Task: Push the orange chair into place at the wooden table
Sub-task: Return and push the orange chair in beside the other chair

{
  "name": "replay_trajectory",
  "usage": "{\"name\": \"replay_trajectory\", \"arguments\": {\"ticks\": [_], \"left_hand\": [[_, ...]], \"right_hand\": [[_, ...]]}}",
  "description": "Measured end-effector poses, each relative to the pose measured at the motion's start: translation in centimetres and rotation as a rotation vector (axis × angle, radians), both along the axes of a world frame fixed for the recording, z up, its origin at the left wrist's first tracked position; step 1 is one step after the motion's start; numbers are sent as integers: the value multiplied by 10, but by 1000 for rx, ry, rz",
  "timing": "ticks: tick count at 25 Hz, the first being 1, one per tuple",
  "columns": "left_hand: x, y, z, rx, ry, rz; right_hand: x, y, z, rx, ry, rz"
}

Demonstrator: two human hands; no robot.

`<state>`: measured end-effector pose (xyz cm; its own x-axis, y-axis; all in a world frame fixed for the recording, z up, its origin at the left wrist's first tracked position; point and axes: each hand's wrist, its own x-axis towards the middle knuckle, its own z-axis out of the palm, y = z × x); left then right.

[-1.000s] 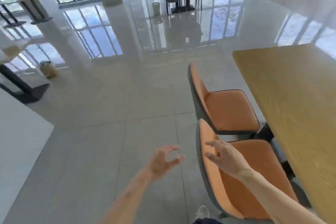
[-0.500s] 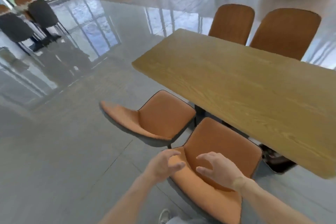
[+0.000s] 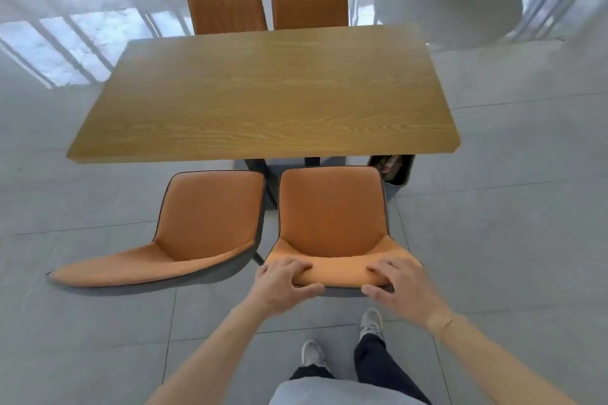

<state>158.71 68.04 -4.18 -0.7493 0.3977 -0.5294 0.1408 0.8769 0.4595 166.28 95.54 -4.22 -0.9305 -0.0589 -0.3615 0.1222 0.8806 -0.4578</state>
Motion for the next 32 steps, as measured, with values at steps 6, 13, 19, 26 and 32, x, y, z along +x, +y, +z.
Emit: {"name": "replay_trajectory", "arguments": {"ticks": [6, 13, 19, 26, 32], "left_hand": [[15, 1, -20, -43, 219, -42], [23, 10, -24, -121, 325, 45], [21, 23, -23, -107, 366, 114], [17, 46, -29, -69, 421, 127], [12, 45, -30, -30, 426, 111]], "right_hand": [[15, -8, -11, 200, 73, -35], [12, -12, -24, 211, 114, -97], [5, -4, -27, 183, 164, -106], [-9, 22, -26, 181, 153, -75], [-11, 23, -24, 192, 130, -55]]}}
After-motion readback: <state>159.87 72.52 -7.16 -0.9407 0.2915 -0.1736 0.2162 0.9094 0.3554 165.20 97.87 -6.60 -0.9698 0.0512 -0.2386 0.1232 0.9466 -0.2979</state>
